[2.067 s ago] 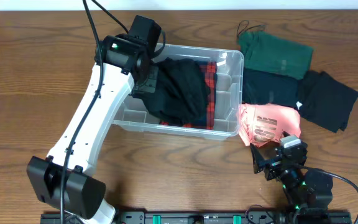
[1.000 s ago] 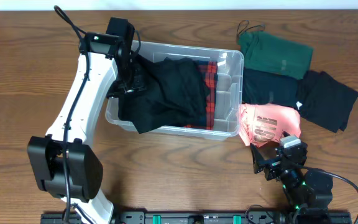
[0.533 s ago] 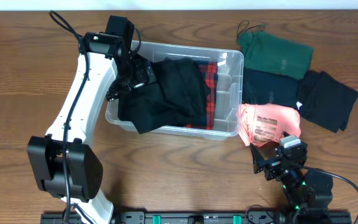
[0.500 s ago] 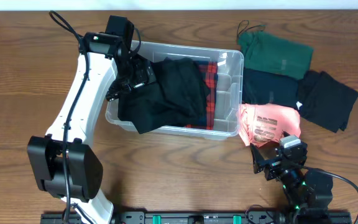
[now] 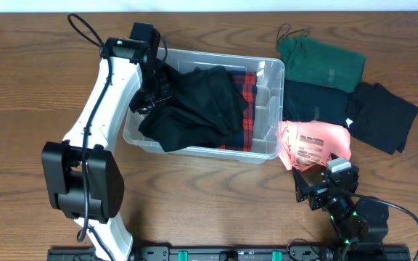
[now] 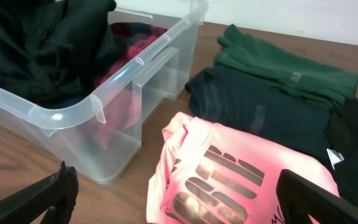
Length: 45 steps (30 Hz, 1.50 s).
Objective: Pack container
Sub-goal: 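Regrasp the black garment with the left gripper and spread it flat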
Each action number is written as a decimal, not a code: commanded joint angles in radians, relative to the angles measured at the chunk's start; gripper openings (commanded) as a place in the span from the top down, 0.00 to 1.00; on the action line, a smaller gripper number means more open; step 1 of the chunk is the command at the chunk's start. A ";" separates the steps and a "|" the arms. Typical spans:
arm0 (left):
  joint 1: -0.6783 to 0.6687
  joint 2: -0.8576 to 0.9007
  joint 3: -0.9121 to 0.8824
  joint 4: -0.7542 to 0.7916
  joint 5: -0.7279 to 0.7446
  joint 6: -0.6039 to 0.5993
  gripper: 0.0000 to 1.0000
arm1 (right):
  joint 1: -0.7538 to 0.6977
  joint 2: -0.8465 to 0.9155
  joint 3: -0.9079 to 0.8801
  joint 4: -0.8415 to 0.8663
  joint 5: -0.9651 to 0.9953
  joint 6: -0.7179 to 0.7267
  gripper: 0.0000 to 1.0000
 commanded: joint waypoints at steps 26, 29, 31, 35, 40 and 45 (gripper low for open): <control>-0.294 -0.207 0.183 0.367 0.448 0.400 0.94 | -0.005 -0.002 -0.003 -0.001 -0.005 -0.010 0.01; -0.291 -0.201 0.180 0.322 0.380 0.378 0.94 | -0.005 -0.002 -0.003 -0.001 -0.005 -0.010 0.01; -0.283 -0.192 0.176 0.282 0.315 0.352 0.94 | -0.005 -0.002 -0.003 -0.001 -0.005 -0.010 0.01; -0.254 -0.152 0.151 0.168 0.163 0.323 0.94 | -0.005 -0.002 -0.003 -0.001 -0.005 -0.010 0.01; -0.201 -0.073 0.128 0.105 0.055 0.348 0.94 | -0.005 -0.002 -0.003 -0.001 -0.005 -0.010 0.01; -0.138 -0.006 0.128 0.063 -0.027 0.385 0.93 | -0.005 -0.002 -0.003 -0.001 -0.005 -0.010 0.02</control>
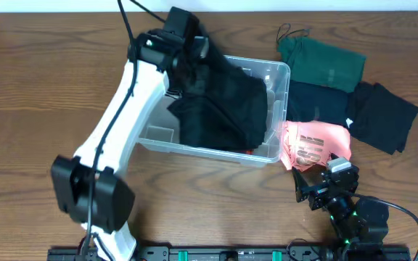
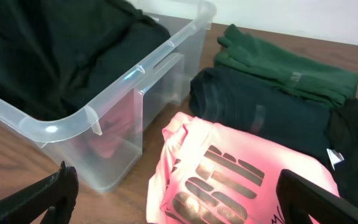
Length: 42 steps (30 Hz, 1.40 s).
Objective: Pack container
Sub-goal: 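Regrasp the black garment with the left gripper and spread it flat, then withdraw the left gripper from the bin toward the left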
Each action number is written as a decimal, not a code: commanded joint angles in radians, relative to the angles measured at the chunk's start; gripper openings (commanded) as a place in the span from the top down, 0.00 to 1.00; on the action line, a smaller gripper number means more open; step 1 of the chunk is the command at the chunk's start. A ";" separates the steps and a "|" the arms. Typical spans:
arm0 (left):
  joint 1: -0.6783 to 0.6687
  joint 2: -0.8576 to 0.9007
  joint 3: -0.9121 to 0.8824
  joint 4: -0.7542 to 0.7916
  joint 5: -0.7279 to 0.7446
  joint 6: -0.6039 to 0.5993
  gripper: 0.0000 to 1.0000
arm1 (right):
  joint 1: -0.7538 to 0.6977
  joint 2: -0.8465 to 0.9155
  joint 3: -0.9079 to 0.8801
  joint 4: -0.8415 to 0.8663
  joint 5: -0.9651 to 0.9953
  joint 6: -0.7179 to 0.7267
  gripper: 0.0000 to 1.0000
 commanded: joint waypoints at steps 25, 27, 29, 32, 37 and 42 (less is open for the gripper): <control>0.006 -0.023 0.145 -0.075 -0.087 0.075 0.45 | -0.005 -0.002 -0.003 -0.001 -0.005 -0.010 0.01; -0.018 0.008 0.109 -0.030 -0.091 0.088 0.46 | -0.005 -0.002 -0.003 -0.001 -0.005 -0.010 0.01; -0.027 0.051 0.069 0.010 -0.095 0.088 0.47 | -0.005 -0.002 -0.003 -0.001 -0.005 -0.010 0.01; -0.023 0.126 0.026 0.043 -0.096 0.063 0.49 | -0.005 -0.002 -0.003 -0.001 -0.005 -0.010 0.01; -0.007 0.256 0.022 0.037 -0.138 0.042 0.51 | -0.005 -0.002 -0.003 -0.001 -0.005 -0.010 0.01; 0.019 0.304 0.022 0.013 -0.214 0.023 0.42 | -0.005 -0.002 -0.003 -0.001 -0.005 -0.010 0.01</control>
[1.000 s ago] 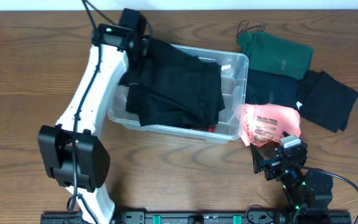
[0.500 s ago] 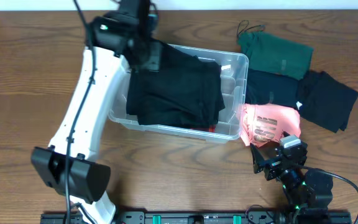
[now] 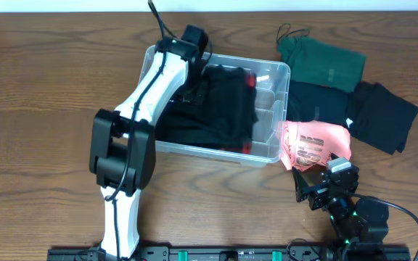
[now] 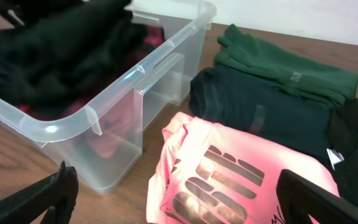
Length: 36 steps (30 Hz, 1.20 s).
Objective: Pack container
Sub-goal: 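Withdraw the left gripper from the bin toward the left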
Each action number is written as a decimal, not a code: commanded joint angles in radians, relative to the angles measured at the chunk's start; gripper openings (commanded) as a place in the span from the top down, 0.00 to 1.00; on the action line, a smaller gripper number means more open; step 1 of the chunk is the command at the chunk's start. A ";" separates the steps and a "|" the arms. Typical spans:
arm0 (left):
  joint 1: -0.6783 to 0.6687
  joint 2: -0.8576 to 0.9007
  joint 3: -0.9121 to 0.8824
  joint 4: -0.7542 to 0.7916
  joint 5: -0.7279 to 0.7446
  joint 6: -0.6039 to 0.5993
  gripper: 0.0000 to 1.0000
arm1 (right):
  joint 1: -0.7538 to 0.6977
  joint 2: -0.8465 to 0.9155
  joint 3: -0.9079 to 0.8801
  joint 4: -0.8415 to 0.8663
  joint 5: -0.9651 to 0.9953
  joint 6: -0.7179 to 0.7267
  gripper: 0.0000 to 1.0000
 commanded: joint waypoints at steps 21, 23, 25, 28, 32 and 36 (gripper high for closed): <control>0.242 -0.451 0.351 -0.254 -0.123 0.004 0.16 | -0.005 -0.002 -0.003 -0.001 -0.005 -0.010 0.01; 0.299 -0.494 0.351 -0.277 -0.122 -0.012 0.13 | -0.005 -0.002 -0.003 -0.001 -0.005 -0.010 0.01; 0.366 -0.534 0.351 -0.311 -0.123 -0.011 0.11 | -0.005 -0.002 -0.003 0.000 -0.005 -0.010 0.01; 0.448 -0.568 0.351 -0.365 -0.123 -0.011 0.02 | -0.005 -0.002 -0.003 -0.001 -0.005 -0.010 0.01; 0.528 -0.580 0.351 -0.435 -0.122 -0.011 0.02 | -0.005 -0.002 -0.003 -0.001 -0.005 -0.010 0.01; 0.566 -0.579 0.341 -0.455 -0.122 -0.011 0.02 | -0.005 -0.002 -0.003 0.018 -0.017 -0.009 0.01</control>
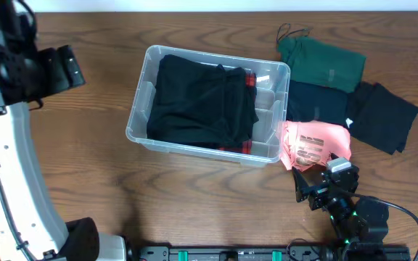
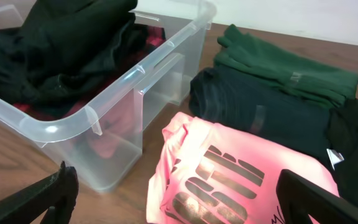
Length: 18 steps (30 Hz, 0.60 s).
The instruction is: Pack container
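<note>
The clear plastic bin (image 1: 138, 109) stands mid-table, and its near corner (image 2: 92, 118) shows in the right wrist view. A black garment (image 1: 198, 101) fills it, lying over a red plaid one (image 1: 250, 78). My left gripper (image 1: 65, 67) is raised at the far left, clear of the bin; its jaws are too unclear to read. My right gripper (image 1: 318, 190) rests low at the front right, fingers (image 2: 42, 196) spread wide and empty (image 2: 179, 208), just short of a folded pink printed shirt (image 2: 229, 180).
To the right of the bin lie the pink shirt (image 1: 312, 143), a dark teal folded garment (image 1: 314, 101), a green garment with a drawstring (image 1: 321, 61) and a black one (image 1: 383, 116). Bare wood shows left of and in front of the bin.
My left arm was reaching into the bin onto the black garment. Now it is up at the far left, and the garment lies loose in the bin. The right arm is unmoved.
My left gripper first held the bunched black garment at the bin's left end. Then it was at the bin's far side with the cloth draped across. Then it was down in the bin. Now the garment lies spread inside and the arm is away.
</note>
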Each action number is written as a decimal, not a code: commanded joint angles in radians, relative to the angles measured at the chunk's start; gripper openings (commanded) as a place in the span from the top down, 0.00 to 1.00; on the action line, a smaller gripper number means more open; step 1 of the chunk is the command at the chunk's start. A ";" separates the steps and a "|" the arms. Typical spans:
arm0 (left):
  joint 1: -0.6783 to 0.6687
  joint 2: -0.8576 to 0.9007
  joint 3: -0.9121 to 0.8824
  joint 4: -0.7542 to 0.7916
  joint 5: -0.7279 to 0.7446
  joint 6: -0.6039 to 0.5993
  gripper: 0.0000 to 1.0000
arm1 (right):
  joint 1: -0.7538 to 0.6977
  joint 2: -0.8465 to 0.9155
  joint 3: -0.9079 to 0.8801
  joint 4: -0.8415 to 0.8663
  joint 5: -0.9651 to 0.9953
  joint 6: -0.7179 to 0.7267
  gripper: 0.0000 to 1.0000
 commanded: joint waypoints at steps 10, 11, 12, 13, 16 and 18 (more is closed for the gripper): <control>0.021 -0.008 -0.014 -0.005 -0.008 -0.005 0.02 | -0.005 -0.002 -0.003 0.145 -0.165 0.130 0.01; 0.021 -0.008 -0.014 -0.005 -0.008 -0.005 0.02 | -0.005 -0.001 -0.003 0.171 -0.165 0.153 0.01; 0.021 -0.008 -0.014 -0.005 -0.008 -0.005 0.02 | -0.005 0.003 -0.002 0.196 -0.164 0.170 0.01; 0.021 -0.008 -0.014 -0.005 -0.008 -0.005 0.02 | -0.005 0.010 -0.001 0.217 -0.164 0.183 0.01; 0.021 -0.008 -0.014 -0.005 -0.008 -0.005 0.02 | -0.005 0.056 0.026 0.237 -0.132 0.240 0.01; 0.021 -0.008 -0.014 -0.005 -0.008 -0.005 0.02 | -0.005 0.120 0.064 0.233 -0.109 0.245 0.01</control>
